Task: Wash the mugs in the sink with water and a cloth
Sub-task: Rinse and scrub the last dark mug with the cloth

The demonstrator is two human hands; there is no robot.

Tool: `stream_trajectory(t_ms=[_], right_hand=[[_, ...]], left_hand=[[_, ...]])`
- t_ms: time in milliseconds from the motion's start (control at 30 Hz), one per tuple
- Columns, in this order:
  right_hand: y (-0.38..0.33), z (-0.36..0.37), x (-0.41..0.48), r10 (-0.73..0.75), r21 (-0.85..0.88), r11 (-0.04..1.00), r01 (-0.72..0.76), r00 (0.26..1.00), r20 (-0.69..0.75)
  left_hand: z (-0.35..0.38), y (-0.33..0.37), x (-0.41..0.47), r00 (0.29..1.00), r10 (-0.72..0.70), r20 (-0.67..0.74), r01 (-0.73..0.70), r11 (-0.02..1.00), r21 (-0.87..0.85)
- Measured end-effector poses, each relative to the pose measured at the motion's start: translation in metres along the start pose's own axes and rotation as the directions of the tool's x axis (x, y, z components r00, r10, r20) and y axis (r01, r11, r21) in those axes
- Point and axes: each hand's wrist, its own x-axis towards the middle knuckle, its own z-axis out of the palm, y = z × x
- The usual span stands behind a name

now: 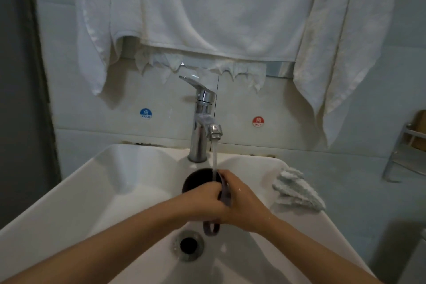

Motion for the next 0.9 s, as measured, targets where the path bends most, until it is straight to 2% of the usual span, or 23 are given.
stream_trajectory(t_ms=[33,67,100,167,200,233,267,333,367,400,433,467,500,533,567,633,667,700,767,833,900], right_hand=[[-0.001,0.0,-0.001,0.013,-0.002,1.0,-0.013,1.0,0.011],[-0.002,0.0,-0.001,0.028,0.001,1.0,-0.028,0.999,0.019],[-0.002,-0.001,-0.001,0.036,0.001,0.999,-0.036,0.999,0.024],[-0.002,-0.003,-0.003,0.05,0.0,0.999,-0.05,0.999,0.02],[-0.002,-0.005,-0.004,0.073,-0.012,0.997,-0.073,0.997,0.028],[-0.001,-0.005,-0.004,0.104,-0.03,0.994,-0.103,0.994,0.033],[-0.001,-0.005,-0.004,0.134,-0.046,0.99,-0.133,0.991,0.029],[-0.005,-0.002,-0.002,0.159,-0.071,0.985,-0.159,0.987,-0.001],[-0.006,0.0,-0.001,0.159,-0.087,0.983,-0.16,0.987,-0.018],[-0.006,0.001,-0.002,0.155,-0.092,0.984,-0.155,0.988,-0.016],[-0.006,0.002,-0.003,0.136,-0.089,0.987,-0.135,0.991,0.004],[-0.005,0.003,-0.004,0.115,-0.088,0.99,-0.112,0.993,0.033],[-0.006,0.004,-0.005,0.102,-0.085,0.992,-0.097,0.994,0.05],[-0.007,0.004,-0.006,0.107,-0.084,0.991,-0.102,0.993,0.056],[-0.009,0.005,-0.005,0.114,-0.083,0.99,-0.11,0.992,0.045],[-0.01,0.007,-0.002,0.11,-0.083,0.991,-0.109,0.994,0.013],[-0.01,0.006,-0.002,0.107,-0.095,0.99,-0.105,0.994,0.01],[-0.009,0.004,-0.002,0.1,-0.11,0.989,-0.098,0.995,0.01],[-0.006,-0.002,-0.004,0.084,-0.136,0.987,-0.082,0.996,0.011],[-0.004,-0.007,-0.003,0.093,-0.147,0.985,-0.088,0.995,0.032],[-0.006,-0.009,-0.001,0.114,-0.122,0.987,-0.107,0.992,0.05]], left_hand=[[0.0,0.003,0.003,0.999,-0.039,-0.029,0.034,0.983,-0.18],[0.001,0.004,0.003,0.996,-0.068,-0.055,0.051,0.961,-0.27],[0.004,0.004,0.001,0.997,-0.042,-0.07,0.024,0.97,-0.243],[0.004,-0.006,-0.005,0.994,0.11,0.003,-0.11,0.99,0.085],[0.002,-0.013,-0.008,0.987,0.114,0.109,-0.143,0.942,0.303],[-0.001,-0.02,-0.011,0.982,0.075,0.172,-0.155,0.841,0.519],[-0.006,-0.026,-0.012,0.986,0.025,0.167,-0.134,0.716,0.685],[-0.006,-0.027,-0.013,0.994,-0.007,0.112,-0.095,0.48,0.872],[-0.005,-0.022,-0.013,0.994,-0.009,0.106,-0.093,0.402,0.911],[-0.003,-0.019,-0.011,0.99,-0.018,0.138,-0.117,0.435,0.893],[-0.001,-0.015,-0.009,0.983,-0.058,0.175,-0.104,0.603,0.79],[-0.002,-0.011,-0.006,0.963,-0.072,0.261,-0.091,0.822,0.562],[-0.005,-0.007,-0.003,0.955,-0.025,0.297,-0.064,0.956,0.286],[-0.007,-0.003,-0.002,0.964,0.025,0.263,-0.042,0.997,0.059],[-0.011,0.002,-0.004,0.977,0.075,0.2,-0.053,0.992,-0.114],[-0.01,0.003,0.001,0.987,0.143,0.072,-0.11,0.935,-0.338],[-0.006,0.001,0.001,0.987,0.156,0.027,-0.138,0.931,-0.338],[-0.001,-0.004,0.002,0.985,0.175,-0.006,-0.172,0.964,-0.203],[0.001,-0.01,-0.001,0.985,0.154,0.071,-0.16,0.984,0.082],[-0.001,-0.016,-0.006,0.973,0.163,0.161,-0.203,0.939,0.279],[-0.005,-0.015,-0.008,0.973,0.196,0.126,-0.227,0.914,0.335]])
